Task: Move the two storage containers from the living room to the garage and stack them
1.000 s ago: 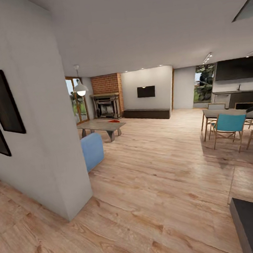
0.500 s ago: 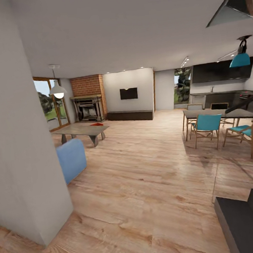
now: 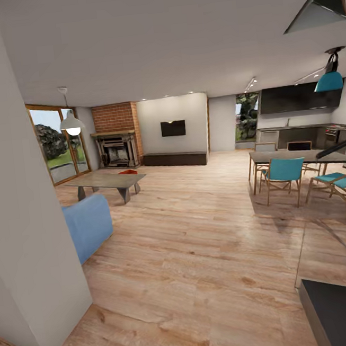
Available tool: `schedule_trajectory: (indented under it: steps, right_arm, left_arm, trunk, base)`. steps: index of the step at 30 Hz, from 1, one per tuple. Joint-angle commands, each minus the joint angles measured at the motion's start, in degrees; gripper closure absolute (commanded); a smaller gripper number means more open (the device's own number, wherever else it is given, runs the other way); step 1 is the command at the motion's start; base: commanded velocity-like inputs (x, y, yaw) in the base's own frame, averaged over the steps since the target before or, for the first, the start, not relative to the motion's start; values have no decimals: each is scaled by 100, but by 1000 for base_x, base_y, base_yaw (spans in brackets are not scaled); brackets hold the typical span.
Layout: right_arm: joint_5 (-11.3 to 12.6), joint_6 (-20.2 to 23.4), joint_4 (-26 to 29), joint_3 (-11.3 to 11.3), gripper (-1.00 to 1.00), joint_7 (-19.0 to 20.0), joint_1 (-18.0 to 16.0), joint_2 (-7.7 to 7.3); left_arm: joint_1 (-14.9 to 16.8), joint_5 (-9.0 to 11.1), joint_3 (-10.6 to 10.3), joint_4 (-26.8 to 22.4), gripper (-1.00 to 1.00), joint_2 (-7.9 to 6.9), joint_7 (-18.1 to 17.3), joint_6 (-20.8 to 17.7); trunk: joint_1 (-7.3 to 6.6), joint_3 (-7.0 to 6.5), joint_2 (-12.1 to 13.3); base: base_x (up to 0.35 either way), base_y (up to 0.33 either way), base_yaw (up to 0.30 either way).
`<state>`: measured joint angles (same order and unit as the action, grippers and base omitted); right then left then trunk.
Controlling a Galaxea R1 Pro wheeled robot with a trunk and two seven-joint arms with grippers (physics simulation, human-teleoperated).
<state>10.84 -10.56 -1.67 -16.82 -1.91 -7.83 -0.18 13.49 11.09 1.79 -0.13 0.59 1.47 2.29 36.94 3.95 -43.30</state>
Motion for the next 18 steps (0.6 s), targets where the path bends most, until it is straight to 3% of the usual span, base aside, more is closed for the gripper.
schedule_trajectory:
  steps: [1, 18]
  right_arm:
    - [52, -34, -18, -49, -100, -3, -8, 2]
    - [50, 2, -18, -50, -100, -50, -8, 1]
  left_arm:
    - [5, 25, 15, 5, -100, 2, 11, 20]
    - [5, 16, 13, 4, -100, 10, 12, 34]
  trunk:
    - [5, 9, -7]
    - [5, 9, -7]
  base:
    - [322, 0, 0]
    - [322, 0, 0]
